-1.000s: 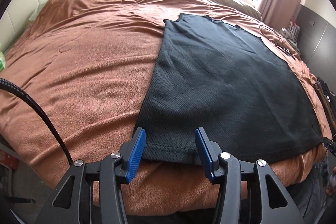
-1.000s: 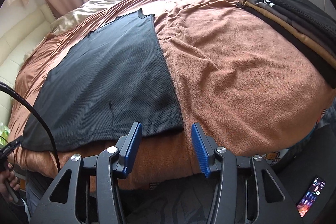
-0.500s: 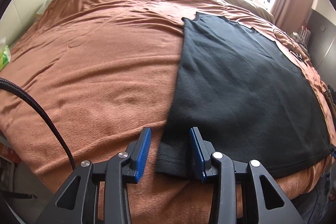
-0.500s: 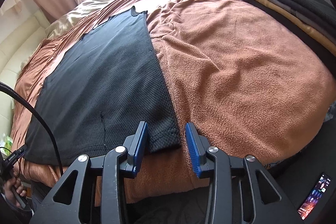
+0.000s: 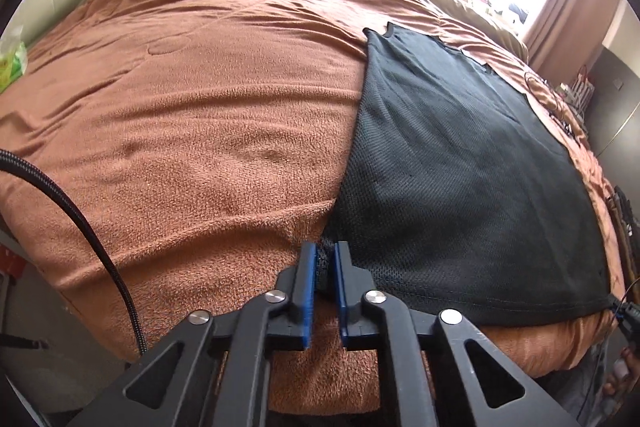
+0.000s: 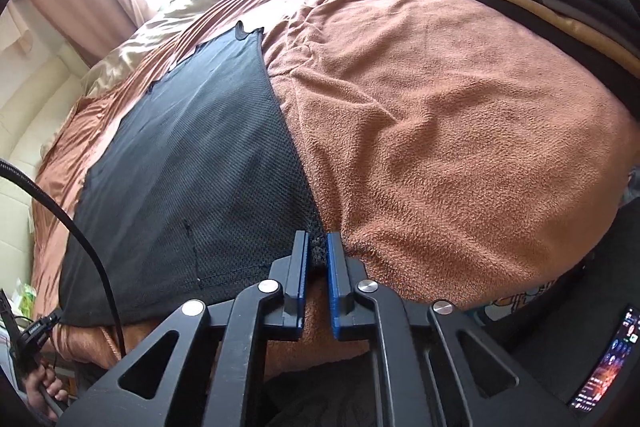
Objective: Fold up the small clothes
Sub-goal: 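Lower both tools to the shirt hem and close both grippers on it, then lift the hem with both grippers and fold it over toward the collar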
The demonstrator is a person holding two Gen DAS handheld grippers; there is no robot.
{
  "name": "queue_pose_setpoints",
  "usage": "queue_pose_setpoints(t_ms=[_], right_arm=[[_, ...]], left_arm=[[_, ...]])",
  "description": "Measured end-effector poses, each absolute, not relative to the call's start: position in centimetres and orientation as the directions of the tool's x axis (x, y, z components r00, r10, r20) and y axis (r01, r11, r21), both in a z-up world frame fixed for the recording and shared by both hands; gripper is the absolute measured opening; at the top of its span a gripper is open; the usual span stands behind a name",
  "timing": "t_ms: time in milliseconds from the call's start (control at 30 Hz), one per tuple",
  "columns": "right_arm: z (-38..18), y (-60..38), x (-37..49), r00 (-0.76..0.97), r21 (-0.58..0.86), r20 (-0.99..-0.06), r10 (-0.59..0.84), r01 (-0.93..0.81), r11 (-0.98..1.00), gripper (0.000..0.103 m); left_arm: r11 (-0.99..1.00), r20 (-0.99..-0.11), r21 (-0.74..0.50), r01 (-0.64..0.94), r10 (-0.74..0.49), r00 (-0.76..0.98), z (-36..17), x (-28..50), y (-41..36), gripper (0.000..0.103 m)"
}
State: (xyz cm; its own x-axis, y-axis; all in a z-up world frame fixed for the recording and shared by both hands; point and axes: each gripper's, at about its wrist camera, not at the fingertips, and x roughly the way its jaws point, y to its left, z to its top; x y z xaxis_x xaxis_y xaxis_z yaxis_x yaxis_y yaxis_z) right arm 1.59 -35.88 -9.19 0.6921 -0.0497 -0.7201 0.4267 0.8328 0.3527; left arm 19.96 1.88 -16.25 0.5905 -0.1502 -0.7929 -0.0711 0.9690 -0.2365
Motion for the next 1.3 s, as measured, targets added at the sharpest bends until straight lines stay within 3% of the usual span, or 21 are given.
queue_pose_setpoints(t_ms=[467, 1300], right_arm=[[-4.9, -33.8, -2.2, 0.760, 0.326, -0.647, -0.069, 0.357, 0.875, 0.003], [-0.3, -30.1, -15.6, 0.845, 0.264, -0.527, -0.088, 0.262, 0.928, 0.003]], left_arm=[[0.975, -0.690, -0.220, -0.033, -0.132, 0.712, -10.7, 16.6, 1.5, 0.005], [0.974, -0.585, -0.225, -0.003, -0.132, 0.800, -5.4, 4.4, 3.1, 0.005]])
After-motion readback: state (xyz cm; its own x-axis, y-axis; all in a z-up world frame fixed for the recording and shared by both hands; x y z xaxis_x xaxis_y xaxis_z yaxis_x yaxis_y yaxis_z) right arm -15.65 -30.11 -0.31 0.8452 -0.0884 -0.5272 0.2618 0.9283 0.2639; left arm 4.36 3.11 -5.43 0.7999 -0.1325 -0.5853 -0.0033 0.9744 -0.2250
